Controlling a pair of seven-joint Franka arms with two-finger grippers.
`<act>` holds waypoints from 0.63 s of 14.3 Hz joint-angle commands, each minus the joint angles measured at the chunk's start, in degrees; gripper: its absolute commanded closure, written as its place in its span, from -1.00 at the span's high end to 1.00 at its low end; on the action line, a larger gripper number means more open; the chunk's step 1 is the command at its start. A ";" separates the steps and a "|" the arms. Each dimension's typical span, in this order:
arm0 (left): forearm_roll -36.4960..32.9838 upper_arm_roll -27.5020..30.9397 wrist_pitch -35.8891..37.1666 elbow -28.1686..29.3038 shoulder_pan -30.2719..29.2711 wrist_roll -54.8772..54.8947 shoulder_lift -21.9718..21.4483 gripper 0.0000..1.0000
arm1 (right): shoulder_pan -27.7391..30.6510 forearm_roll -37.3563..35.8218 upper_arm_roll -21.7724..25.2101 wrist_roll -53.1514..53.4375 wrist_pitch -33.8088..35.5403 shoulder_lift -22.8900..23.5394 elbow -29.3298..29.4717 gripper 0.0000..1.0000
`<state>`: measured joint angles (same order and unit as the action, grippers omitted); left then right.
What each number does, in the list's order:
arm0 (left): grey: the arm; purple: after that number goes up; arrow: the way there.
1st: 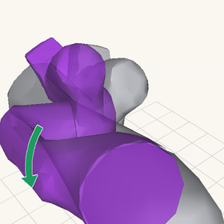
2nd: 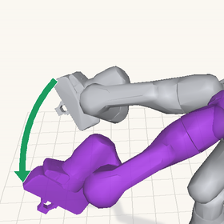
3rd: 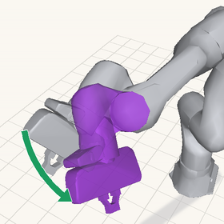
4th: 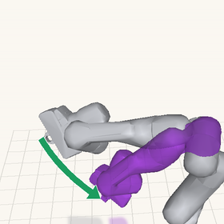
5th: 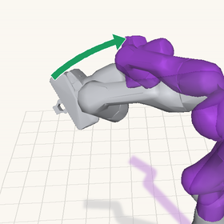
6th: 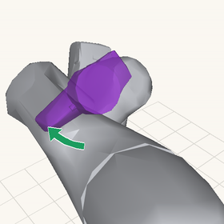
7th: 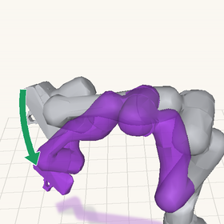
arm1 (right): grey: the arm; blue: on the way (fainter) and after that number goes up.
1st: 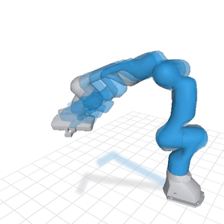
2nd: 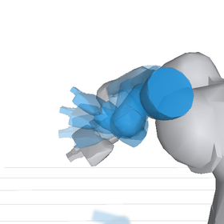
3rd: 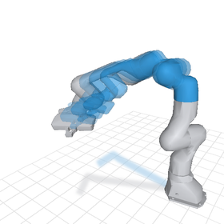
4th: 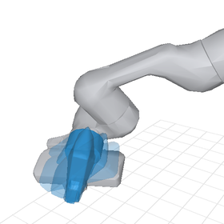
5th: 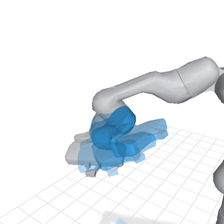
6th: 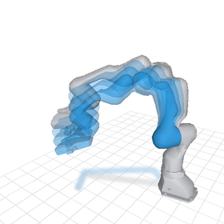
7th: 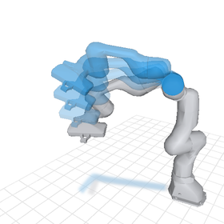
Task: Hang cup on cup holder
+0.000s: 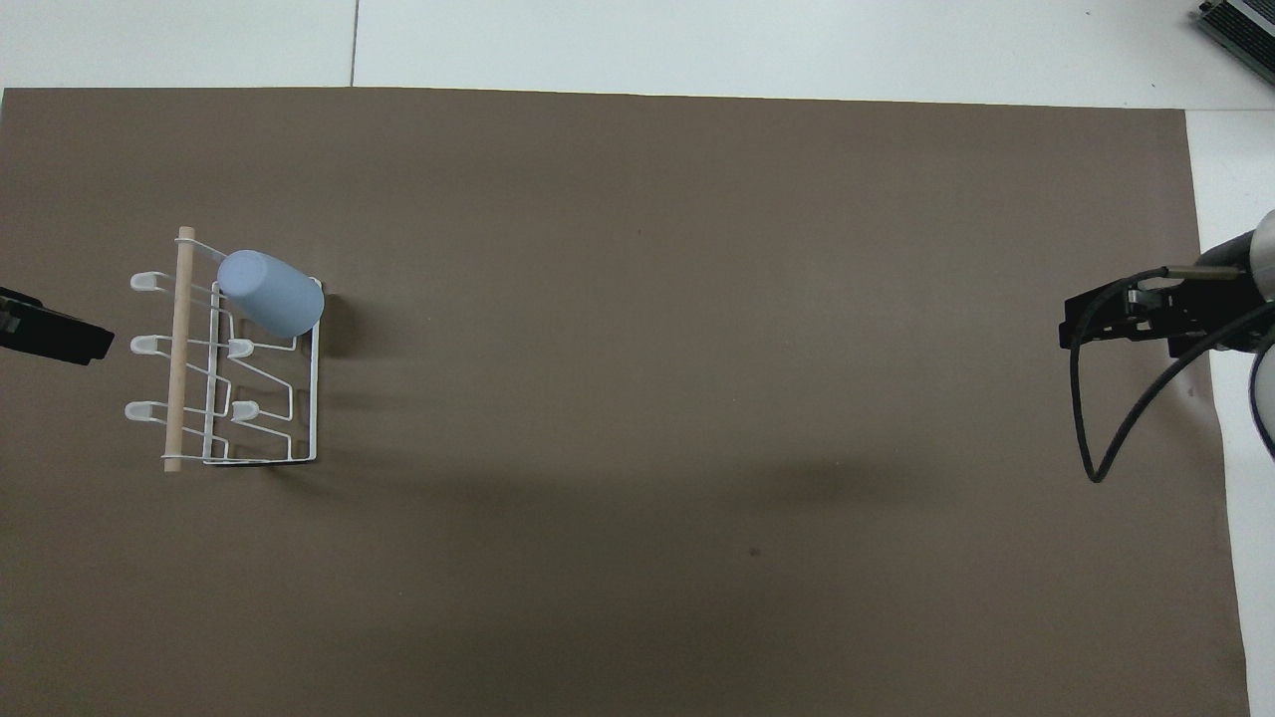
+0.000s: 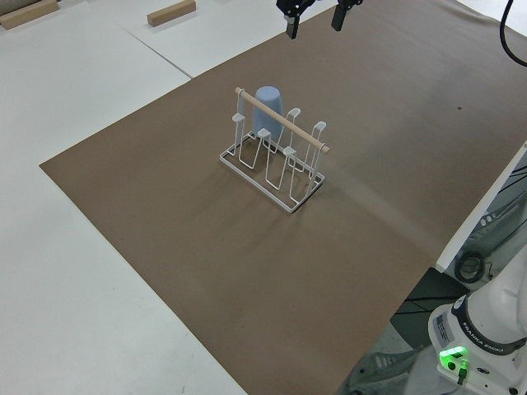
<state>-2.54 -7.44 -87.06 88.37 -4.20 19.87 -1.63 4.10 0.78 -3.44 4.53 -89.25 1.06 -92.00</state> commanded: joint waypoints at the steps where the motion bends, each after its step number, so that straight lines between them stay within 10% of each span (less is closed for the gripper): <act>1: 0.61 -0.65 0.40 2.42 -2.21 -0.44 -2.15 1.00 | 0.65 0.19 -0.34 -0.84 0.22 -0.71 -0.37 1.00; 9: 1.13 8.74 -0.30 3.39 6.47 -1.23 -2.50 1.00 | 0.65 0.19 -0.34 -0.84 0.22 -0.71 -0.37 1.00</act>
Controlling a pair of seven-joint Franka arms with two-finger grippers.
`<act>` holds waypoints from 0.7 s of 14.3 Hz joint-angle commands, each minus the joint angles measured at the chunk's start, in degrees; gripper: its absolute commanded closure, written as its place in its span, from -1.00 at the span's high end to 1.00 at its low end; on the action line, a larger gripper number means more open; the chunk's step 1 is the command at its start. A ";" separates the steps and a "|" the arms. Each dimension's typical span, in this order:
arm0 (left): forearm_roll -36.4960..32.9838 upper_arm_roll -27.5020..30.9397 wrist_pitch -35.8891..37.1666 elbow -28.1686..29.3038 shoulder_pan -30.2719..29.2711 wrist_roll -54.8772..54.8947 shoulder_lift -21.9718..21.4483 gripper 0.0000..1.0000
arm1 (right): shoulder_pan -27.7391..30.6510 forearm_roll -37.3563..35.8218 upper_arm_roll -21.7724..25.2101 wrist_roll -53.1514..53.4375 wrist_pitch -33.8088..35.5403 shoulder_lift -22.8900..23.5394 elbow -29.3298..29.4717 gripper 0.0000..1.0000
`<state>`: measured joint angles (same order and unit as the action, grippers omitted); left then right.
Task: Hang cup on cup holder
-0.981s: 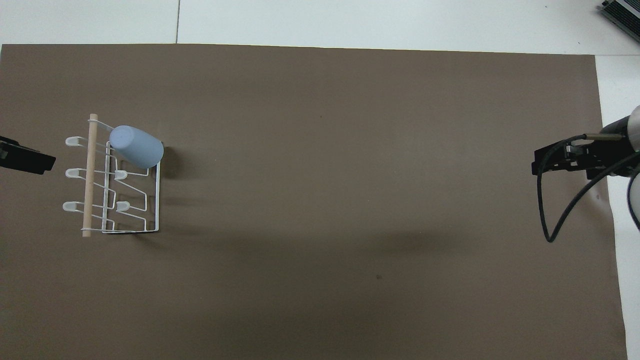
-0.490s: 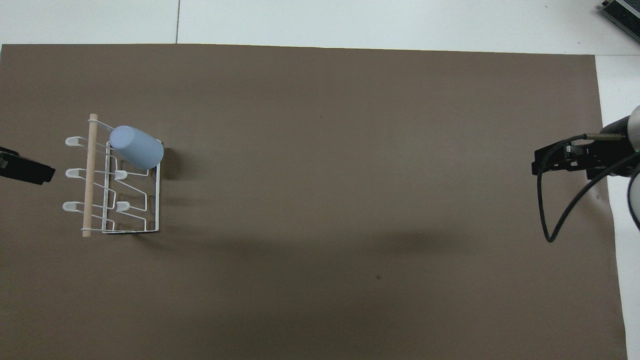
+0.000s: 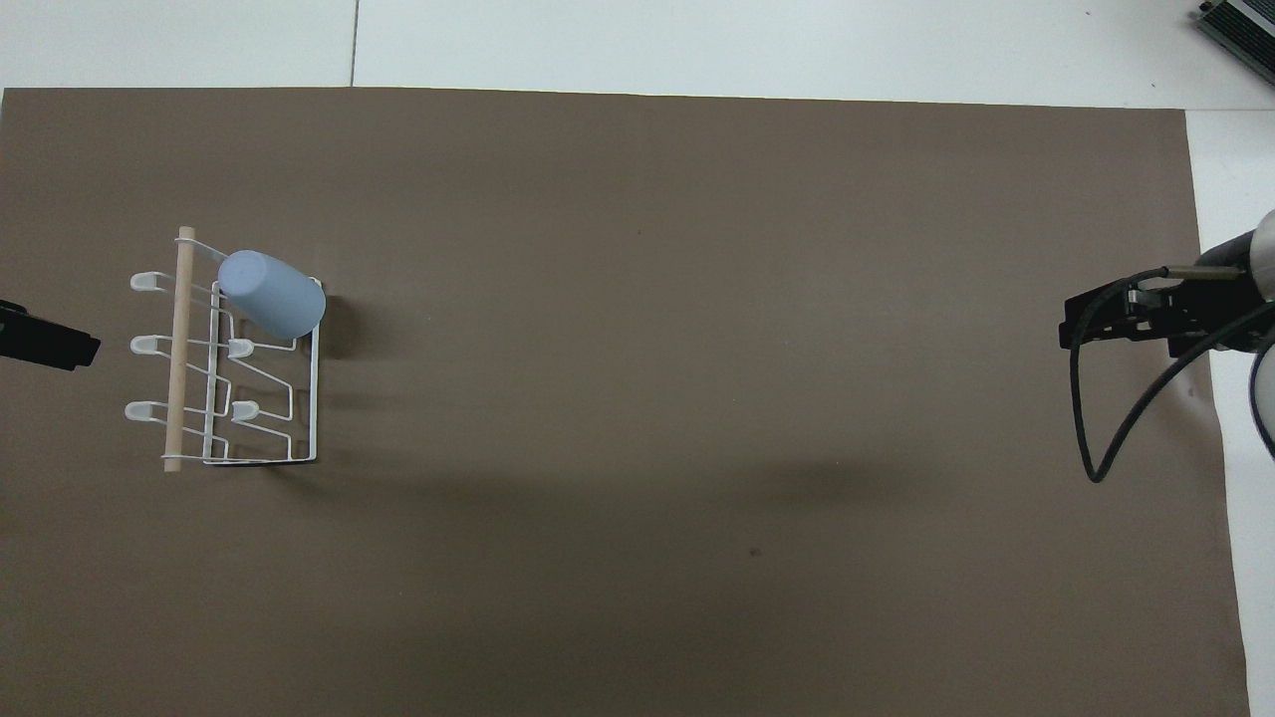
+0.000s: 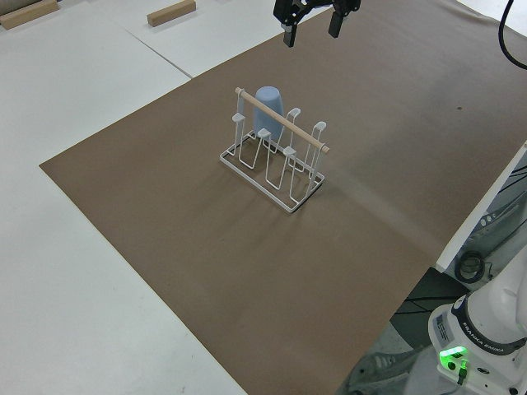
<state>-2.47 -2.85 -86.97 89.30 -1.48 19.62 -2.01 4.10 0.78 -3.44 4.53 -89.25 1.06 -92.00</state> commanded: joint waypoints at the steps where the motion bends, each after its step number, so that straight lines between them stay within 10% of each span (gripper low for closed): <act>1: 1.33 5.91 -0.48 2.46 5.42 -1.16 -2.12 1.00 | 0.65 0.19 -0.34 -0.84 0.22 -0.71 -0.37 1.00; 10: 3.70 10.06 -1.53 0.35 8.77 -5.56 -1.06 1.00 | 0.65 0.19 -0.34 -0.84 0.22 -0.71 -0.37 1.00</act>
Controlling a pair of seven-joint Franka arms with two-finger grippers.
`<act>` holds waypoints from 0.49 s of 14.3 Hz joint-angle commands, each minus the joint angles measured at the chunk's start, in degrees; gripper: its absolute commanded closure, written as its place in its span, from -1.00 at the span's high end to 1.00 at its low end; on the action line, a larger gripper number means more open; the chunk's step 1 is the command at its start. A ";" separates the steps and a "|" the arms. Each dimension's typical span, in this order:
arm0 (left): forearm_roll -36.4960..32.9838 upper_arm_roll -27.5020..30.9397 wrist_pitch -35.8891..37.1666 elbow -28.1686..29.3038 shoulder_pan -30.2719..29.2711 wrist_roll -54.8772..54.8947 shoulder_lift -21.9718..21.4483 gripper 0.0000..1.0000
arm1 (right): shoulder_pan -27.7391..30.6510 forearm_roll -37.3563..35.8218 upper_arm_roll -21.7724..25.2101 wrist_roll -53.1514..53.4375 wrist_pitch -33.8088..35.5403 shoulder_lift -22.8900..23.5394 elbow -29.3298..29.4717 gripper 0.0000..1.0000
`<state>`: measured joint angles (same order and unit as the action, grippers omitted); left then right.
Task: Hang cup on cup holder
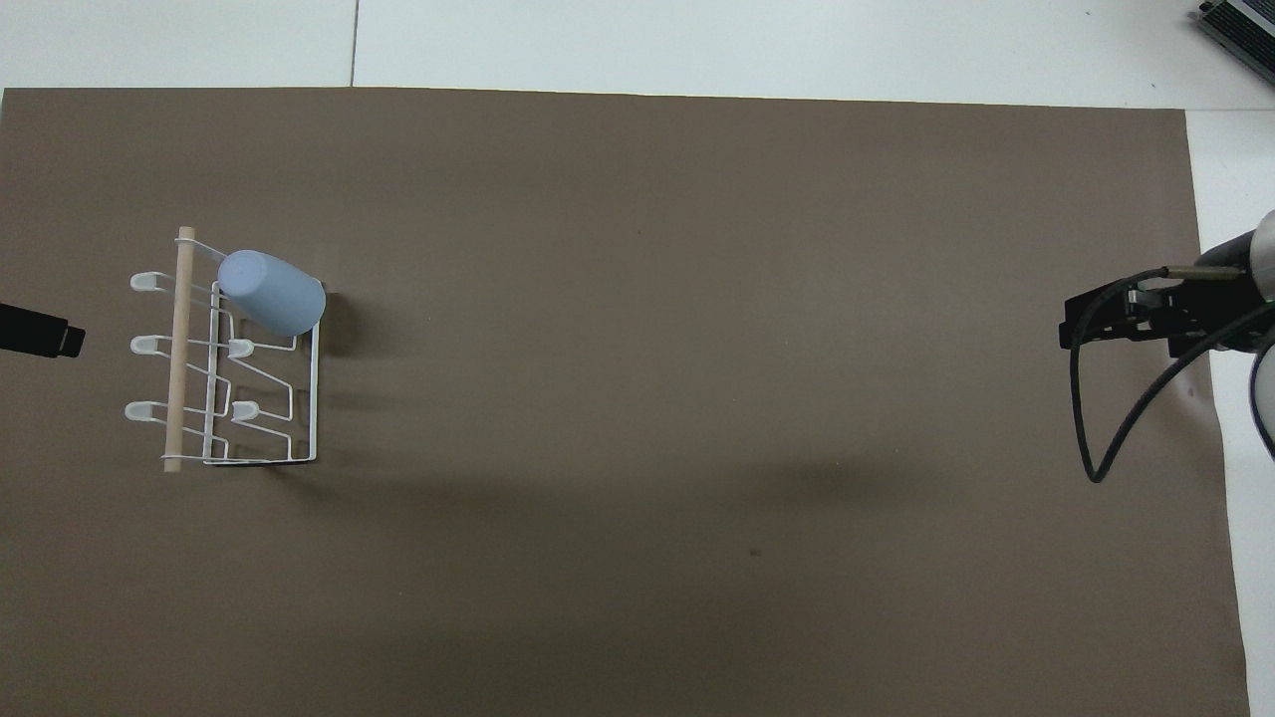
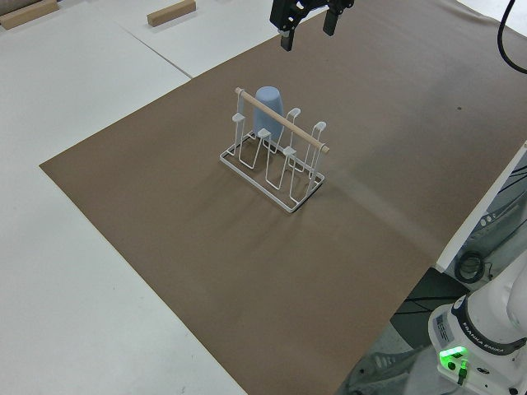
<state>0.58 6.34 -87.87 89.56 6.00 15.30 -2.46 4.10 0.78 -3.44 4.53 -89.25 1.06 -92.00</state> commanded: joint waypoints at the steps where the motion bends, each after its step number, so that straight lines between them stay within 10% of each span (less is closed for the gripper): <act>1: -0.04 0.78 -0.98 0.00 1.29 -1.41 -0.53 1.00 | 0.65 0.19 -0.34 -0.84 0.22 -0.71 -0.37 1.00; 7: -2.34 0.61 -0.81 0.61 1.56 -1.85 -0.80 1.00 | 0.65 0.19 -0.42 -0.84 0.22 -0.71 -0.37 1.00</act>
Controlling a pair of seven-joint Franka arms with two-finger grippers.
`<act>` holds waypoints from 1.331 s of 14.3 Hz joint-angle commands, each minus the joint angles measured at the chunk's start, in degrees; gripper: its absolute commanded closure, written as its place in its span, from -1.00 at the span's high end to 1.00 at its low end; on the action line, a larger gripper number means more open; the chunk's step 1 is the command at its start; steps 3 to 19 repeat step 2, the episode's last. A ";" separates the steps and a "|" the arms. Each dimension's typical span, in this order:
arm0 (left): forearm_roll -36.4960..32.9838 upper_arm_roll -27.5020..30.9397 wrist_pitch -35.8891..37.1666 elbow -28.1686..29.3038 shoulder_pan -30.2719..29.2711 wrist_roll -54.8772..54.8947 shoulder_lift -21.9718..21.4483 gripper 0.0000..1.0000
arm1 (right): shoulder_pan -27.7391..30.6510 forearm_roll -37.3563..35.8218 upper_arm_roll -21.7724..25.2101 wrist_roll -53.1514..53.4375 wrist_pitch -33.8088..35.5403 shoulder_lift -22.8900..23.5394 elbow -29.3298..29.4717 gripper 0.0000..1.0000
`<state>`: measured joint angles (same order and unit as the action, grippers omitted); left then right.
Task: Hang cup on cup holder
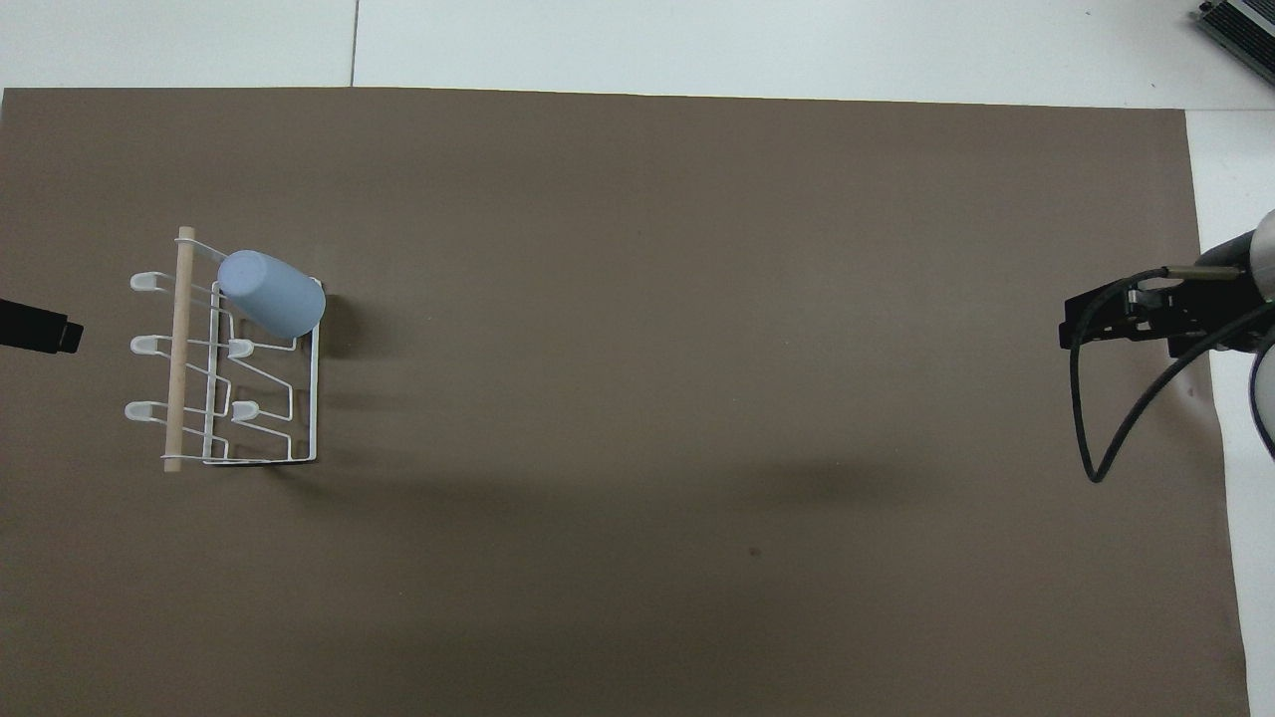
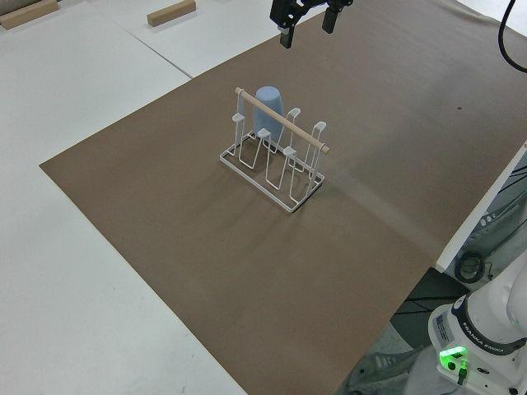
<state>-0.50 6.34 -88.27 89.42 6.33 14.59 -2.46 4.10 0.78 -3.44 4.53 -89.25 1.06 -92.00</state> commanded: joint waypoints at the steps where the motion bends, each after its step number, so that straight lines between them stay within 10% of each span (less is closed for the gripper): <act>1: -1.26 0.61 -0.50 0.93 1.14 -1.23 -0.88 1.00 | 0.65 0.19 -0.42 -0.84 0.22 -0.71 -0.37 1.00; 19: -1.26 0.52 -0.41 1.02 1.14 -1.41 -0.97 1.00 | 0.65 0.19 -0.42 -0.84 0.22 -0.71 -0.37 1.00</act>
